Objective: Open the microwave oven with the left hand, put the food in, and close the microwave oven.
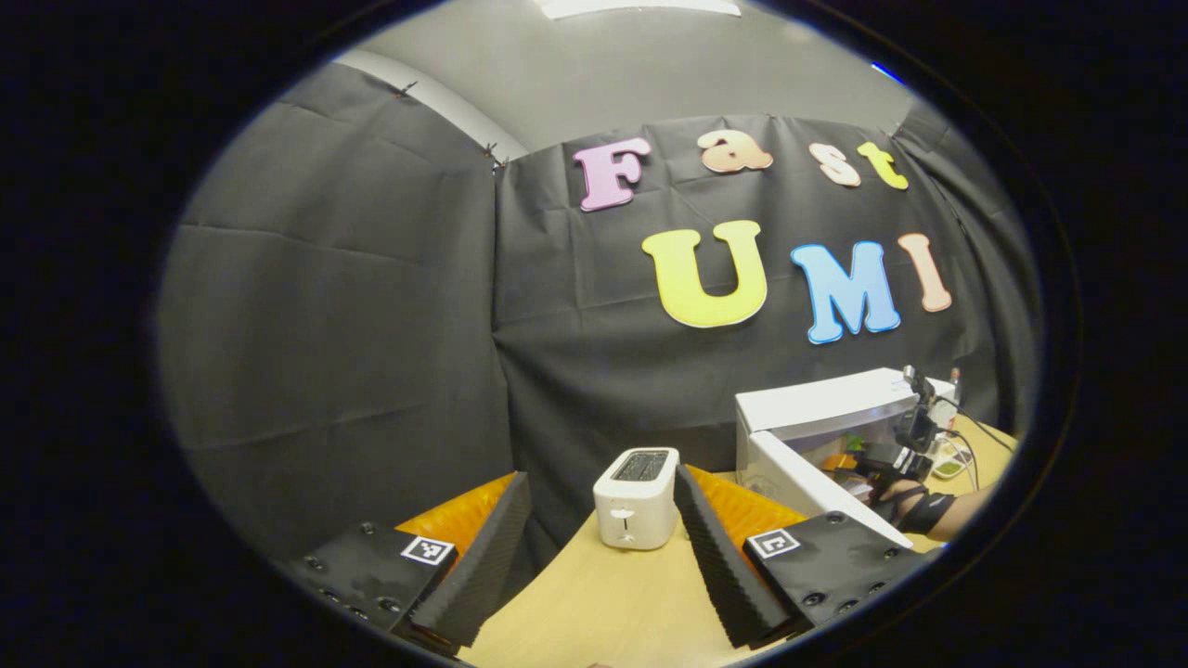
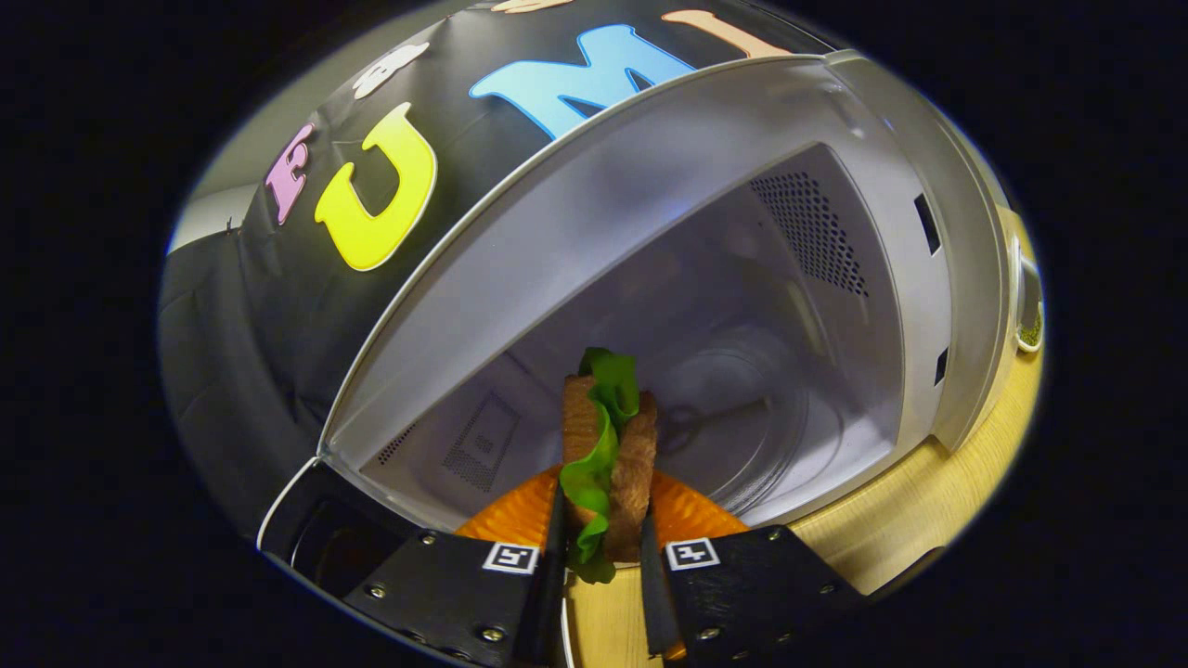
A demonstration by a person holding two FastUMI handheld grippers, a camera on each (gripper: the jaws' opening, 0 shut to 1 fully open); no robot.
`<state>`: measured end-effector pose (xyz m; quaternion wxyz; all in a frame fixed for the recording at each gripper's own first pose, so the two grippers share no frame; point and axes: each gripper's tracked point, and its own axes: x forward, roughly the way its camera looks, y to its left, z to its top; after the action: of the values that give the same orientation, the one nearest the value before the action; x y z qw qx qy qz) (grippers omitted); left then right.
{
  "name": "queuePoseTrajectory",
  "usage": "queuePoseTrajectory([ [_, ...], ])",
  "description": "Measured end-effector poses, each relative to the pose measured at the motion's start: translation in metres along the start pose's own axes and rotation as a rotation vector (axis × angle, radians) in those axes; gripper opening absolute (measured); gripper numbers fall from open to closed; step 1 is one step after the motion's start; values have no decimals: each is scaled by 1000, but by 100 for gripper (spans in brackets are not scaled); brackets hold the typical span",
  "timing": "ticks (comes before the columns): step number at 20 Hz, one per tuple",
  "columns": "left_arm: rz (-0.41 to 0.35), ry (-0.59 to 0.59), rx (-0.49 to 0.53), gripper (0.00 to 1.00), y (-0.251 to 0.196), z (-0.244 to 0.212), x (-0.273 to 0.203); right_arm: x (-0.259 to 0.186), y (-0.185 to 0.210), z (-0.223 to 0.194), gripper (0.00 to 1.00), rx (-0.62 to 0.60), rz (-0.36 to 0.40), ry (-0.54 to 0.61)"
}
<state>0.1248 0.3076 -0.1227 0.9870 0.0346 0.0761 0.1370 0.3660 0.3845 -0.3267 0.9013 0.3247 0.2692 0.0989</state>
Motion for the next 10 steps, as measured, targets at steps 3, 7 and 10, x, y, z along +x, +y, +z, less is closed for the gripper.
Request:
queuePoseTrajectory([
  [3,1,-5,5,100,1,1,-3,2,-16,2,45,-49,-76,-11],
  [7,2,-9,11,99,4,-1,-4,3,-36,10,59,-182,-193,-41],
  [10,3,-12,6,100,3,-1,-6,-4,-45,16,78,-283,-251,-51],
])
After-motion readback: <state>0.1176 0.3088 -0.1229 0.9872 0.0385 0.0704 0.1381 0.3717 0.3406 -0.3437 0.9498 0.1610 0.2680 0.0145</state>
